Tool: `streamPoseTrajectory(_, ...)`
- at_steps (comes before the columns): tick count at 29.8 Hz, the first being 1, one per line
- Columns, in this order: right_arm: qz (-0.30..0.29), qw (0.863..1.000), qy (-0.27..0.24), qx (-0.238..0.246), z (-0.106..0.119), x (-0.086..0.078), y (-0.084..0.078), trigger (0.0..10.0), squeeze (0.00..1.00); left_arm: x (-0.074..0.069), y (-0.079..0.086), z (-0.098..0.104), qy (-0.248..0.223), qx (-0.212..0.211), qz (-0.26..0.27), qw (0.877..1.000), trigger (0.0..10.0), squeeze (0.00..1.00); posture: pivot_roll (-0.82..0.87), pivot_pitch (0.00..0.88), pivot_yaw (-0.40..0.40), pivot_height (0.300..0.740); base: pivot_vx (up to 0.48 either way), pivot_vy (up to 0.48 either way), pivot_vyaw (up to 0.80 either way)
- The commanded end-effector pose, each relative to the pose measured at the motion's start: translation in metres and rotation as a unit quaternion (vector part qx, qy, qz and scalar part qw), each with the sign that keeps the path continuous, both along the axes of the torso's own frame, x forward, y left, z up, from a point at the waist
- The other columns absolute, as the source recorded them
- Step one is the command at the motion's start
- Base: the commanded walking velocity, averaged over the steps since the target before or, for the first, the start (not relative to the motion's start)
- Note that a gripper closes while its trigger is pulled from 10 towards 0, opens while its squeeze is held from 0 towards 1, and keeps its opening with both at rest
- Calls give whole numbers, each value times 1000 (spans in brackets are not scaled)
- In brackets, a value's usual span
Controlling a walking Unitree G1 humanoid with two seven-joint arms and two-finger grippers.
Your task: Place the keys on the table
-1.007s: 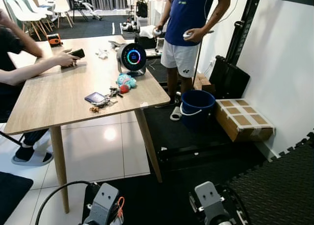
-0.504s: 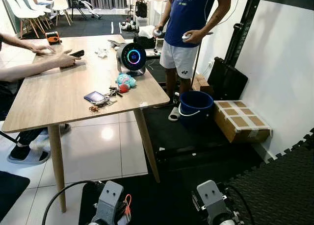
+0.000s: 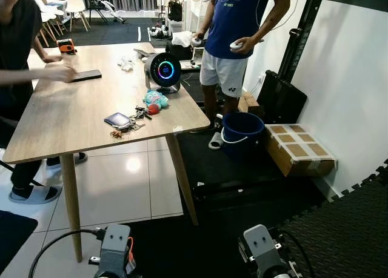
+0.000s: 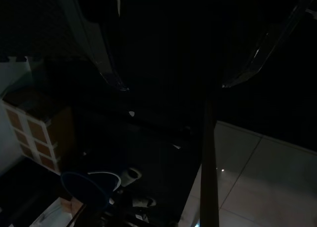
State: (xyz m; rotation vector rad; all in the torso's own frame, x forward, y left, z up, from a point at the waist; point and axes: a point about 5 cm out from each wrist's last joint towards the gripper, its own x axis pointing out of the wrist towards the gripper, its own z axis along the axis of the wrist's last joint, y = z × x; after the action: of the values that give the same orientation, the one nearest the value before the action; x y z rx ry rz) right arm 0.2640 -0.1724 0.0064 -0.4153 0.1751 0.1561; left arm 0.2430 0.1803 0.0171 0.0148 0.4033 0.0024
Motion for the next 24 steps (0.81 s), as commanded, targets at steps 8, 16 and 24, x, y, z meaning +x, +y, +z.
streamPoseTrajectory(8,-11,1000,15,5,-7,-5,2,10000,0,5,-4,25,-92,8,-22,996,10000,0,83,115,8,740,0,0,0)
streamPoseTrajectory(16,-13,1000,17,6,-8,-4,3,10000,0,12,-23,43,-143,-8,-43,989,10000,0,84,102,7,740,0,0,0)
streamPoseTrajectory(24,-13,1000,16,7,-8,-3,5,10000,0,20,-19,55,-166,21,-25,986,10000,0,82,94,14,740,0,0,0)
